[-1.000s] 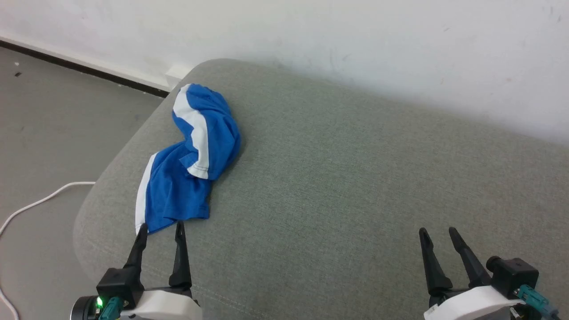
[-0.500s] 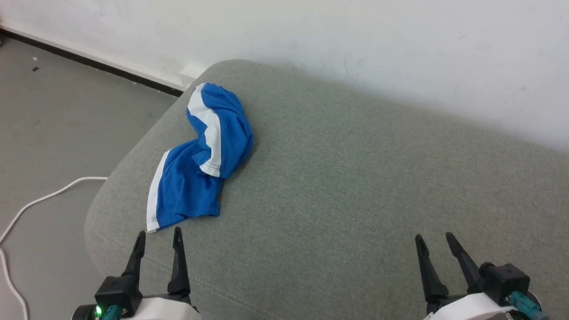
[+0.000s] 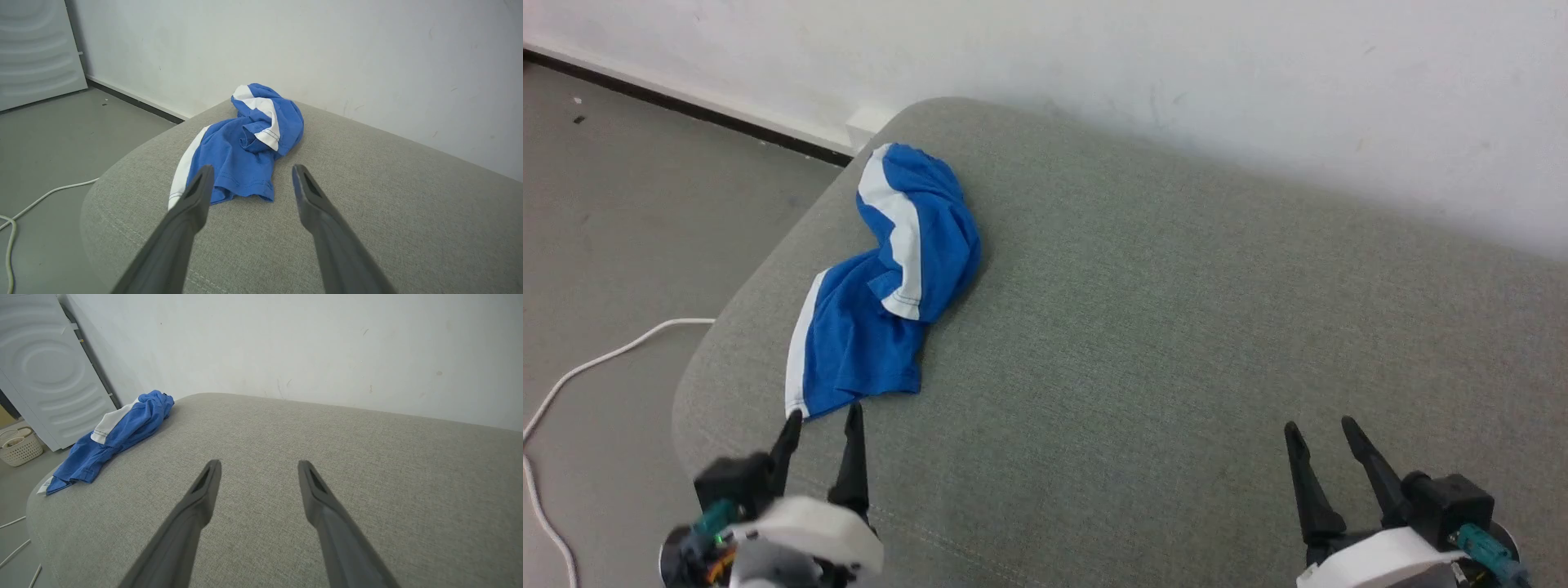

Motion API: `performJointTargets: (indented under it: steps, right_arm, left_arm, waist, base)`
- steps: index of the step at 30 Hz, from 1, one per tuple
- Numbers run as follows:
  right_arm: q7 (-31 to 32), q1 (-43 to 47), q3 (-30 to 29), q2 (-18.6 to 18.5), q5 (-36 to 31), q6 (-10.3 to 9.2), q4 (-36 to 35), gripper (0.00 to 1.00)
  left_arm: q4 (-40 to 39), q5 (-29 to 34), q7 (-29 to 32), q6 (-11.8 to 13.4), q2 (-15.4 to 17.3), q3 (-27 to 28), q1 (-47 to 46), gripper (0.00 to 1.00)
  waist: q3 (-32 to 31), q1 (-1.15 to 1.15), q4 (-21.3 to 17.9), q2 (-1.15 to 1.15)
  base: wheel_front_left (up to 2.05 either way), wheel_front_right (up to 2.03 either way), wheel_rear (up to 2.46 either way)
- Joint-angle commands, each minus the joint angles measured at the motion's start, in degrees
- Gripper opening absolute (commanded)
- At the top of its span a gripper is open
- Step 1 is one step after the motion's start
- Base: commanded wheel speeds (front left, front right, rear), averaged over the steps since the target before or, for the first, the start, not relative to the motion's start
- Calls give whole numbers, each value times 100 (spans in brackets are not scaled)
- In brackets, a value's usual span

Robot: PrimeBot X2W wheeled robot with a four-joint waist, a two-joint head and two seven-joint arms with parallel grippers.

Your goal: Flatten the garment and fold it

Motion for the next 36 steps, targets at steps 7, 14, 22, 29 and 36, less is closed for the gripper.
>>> performJointTargets:
  steps: [7, 14, 22, 29, 36]
  right_arm:
    - [276, -463, 46, 12, -257, -11, -301, 100]
    - [547, -677, -43, 12, -462, -11, -631, 100]
    - [651, -653, -222, 12, -537, -11, -877, 100]
    - [669, -646, -252, 12, -573, -11, -960, 100]
    - [663, -684, -156, 12, -519, -11, -913, 100]
  left_arm:
    - [877, -701, 1081, -440, 568, 317, -1827, 100]
    - [1986, -1412, 2203, -631, 950, 464, -3090, 100]
    - [2856, -1624, 3208, -716, 1319, 155, -3603, 100]
    - [3281, -1565, 3000, -711, 1427, 52, -3732, 100]
    - [3389, -1393, 2157, -673, 1415, -60, -3896, 0]
  waist:
    - [575, 0, -361, 0]
    - [1209, 0, -928, 0]
    - [1679, 0, -1284, 0]
    - [1748, 0, -1292, 0]
    - [1568, 0, -1178, 0]
  base:
    - [0, 0, 0]
    - [0, 0, 0]
    - [0, 0, 0]
    - [0, 0, 0]
    - [0, 0, 0]
